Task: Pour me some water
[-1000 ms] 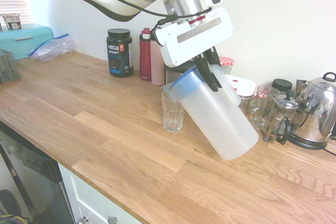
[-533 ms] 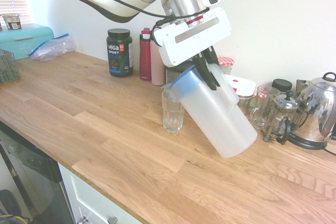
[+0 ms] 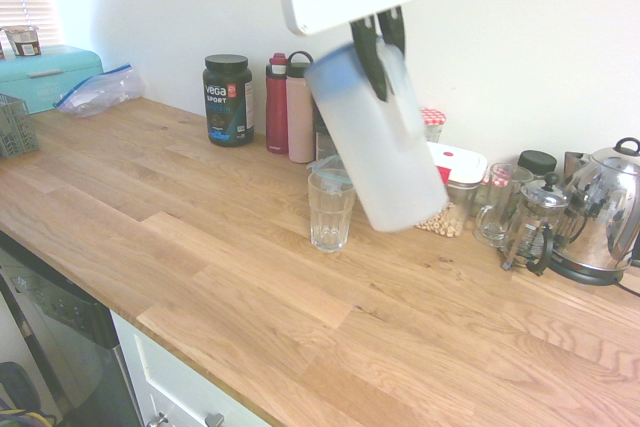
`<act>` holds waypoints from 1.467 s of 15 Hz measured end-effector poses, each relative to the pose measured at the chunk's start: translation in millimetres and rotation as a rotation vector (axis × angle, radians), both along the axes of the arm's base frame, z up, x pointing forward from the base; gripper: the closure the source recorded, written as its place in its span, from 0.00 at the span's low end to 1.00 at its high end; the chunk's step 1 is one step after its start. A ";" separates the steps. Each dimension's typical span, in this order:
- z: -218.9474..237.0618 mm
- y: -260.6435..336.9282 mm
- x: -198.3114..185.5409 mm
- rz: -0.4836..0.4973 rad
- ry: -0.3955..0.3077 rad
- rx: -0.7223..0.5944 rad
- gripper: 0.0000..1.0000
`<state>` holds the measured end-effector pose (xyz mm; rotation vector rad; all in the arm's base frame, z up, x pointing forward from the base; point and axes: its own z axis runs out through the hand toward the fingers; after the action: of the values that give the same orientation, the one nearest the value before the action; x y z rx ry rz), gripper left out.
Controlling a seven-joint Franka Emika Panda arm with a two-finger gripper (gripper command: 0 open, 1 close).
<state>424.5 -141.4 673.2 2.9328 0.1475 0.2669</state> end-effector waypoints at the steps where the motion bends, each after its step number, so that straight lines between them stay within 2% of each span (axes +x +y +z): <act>1: 15.4 18.1 -8.5 -0.027 -0.014 0.053 1.00; 3: 37.2 48.4 -18.0 -0.095 -0.056 0.153 1.00; 6: 34.4 92.7 -7.3 -0.251 -0.094 0.250 1.00; 10: -19.8 175.7 17.7 -0.463 -0.172 0.323 1.00; 13: -59.6 241.3 11.8 -0.617 -0.214 0.366 1.00; 16: -78.3 270.0 3.5 -0.752 -0.297 0.419 1.00; 19: -112.4 291.2 -4.4 -0.800 -0.375 0.397 1.00; 22: -135.5 312.2 -19.8 -0.797 -0.370 0.385 1.00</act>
<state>404.6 170.9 537.7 2.9267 -1.2024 0.7439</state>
